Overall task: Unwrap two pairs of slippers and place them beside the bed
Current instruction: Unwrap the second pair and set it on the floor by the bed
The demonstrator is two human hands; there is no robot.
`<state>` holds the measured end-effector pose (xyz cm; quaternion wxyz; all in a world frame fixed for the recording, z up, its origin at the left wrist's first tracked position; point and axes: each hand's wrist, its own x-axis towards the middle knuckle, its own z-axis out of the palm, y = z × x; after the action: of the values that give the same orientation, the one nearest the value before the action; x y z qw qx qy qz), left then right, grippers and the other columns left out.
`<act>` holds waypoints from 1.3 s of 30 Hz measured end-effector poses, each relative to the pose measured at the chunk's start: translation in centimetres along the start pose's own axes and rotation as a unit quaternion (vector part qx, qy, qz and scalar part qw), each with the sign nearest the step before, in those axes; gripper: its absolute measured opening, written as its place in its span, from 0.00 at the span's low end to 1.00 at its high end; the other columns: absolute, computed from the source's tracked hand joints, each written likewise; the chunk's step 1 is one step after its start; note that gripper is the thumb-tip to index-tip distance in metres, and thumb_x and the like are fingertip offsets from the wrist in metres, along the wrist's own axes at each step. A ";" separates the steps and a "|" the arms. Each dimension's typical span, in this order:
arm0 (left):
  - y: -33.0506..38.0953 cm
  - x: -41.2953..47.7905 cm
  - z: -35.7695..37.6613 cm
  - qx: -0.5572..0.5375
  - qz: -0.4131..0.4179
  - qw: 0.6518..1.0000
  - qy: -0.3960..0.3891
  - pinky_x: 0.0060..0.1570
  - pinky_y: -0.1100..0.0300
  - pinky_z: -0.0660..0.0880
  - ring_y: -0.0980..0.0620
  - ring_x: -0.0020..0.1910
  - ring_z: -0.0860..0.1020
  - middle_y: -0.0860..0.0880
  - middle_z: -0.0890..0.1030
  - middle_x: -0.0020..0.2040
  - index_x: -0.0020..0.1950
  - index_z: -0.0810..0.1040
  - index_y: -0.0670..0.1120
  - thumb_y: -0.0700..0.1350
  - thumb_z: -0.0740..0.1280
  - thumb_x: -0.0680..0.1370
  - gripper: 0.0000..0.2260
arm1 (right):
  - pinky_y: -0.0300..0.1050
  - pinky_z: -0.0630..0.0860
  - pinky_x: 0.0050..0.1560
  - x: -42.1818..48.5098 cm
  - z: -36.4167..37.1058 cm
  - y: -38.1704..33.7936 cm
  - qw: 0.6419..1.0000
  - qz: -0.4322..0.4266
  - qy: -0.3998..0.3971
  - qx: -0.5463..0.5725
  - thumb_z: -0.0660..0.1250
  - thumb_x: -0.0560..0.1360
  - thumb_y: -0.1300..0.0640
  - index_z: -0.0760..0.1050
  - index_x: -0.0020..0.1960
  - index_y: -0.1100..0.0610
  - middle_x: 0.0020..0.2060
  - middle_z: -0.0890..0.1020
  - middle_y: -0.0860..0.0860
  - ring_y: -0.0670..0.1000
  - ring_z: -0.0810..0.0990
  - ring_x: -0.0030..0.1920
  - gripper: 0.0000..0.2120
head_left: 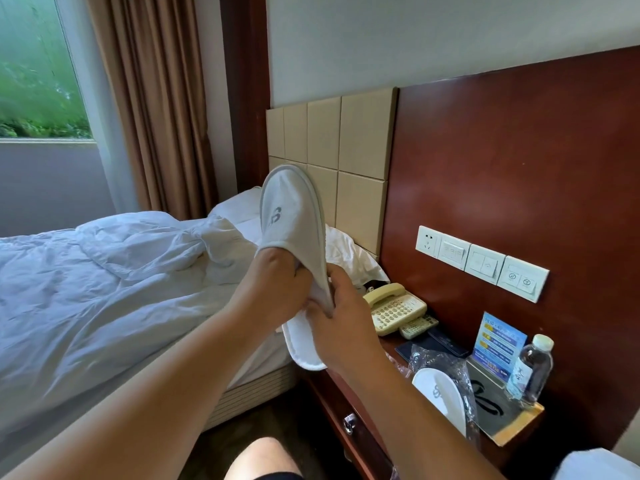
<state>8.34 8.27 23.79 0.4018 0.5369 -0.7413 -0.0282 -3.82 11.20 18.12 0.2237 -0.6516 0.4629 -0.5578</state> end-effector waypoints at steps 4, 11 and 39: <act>0.6 0.7 -1.0 -0.014 -0.012 1.000 -0.024 0.27 0.59 0.67 0.48 0.29 0.71 0.49 0.72 0.27 0.30 0.71 0.44 0.41 0.63 0.77 0.14 | 0.38 0.76 0.54 0.6 -0.8 0.4 0.998 -0.053 0.013 -0.028 0.66 0.75 0.60 0.69 0.67 0.44 0.54 0.80 0.42 0.41 0.78 0.54 0.22; -0.1 0.1 0.8 0.038 0.019 0.995 -0.088 0.43 0.60 0.71 0.46 0.46 0.75 0.46 0.77 0.45 0.44 0.73 0.43 0.39 0.60 0.78 0.05 | 0.49 0.79 0.54 -1.1 -1.0 3.9 0.982 0.110 -0.113 0.102 0.72 0.70 0.36 0.72 0.61 0.35 0.49 0.83 0.44 0.46 0.83 0.51 0.21; -1.4 -3.4 9.4 0.066 -0.056 0.981 -0.175 0.46 0.58 0.68 0.48 0.49 0.68 0.46 0.71 0.51 0.53 0.73 0.39 0.41 0.63 0.76 0.09 | 0.52 0.74 0.57 -10.9 -11.9 26.8 0.800 0.458 0.039 -0.387 0.64 0.76 0.51 0.66 0.68 0.53 0.61 0.76 0.54 0.57 0.76 0.60 0.22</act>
<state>3.92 6.82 14.84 0.2274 0.5896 -0.7691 -0.0957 -23.90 10.52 -5.90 0.1641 -0.3741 0.8927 -0.1901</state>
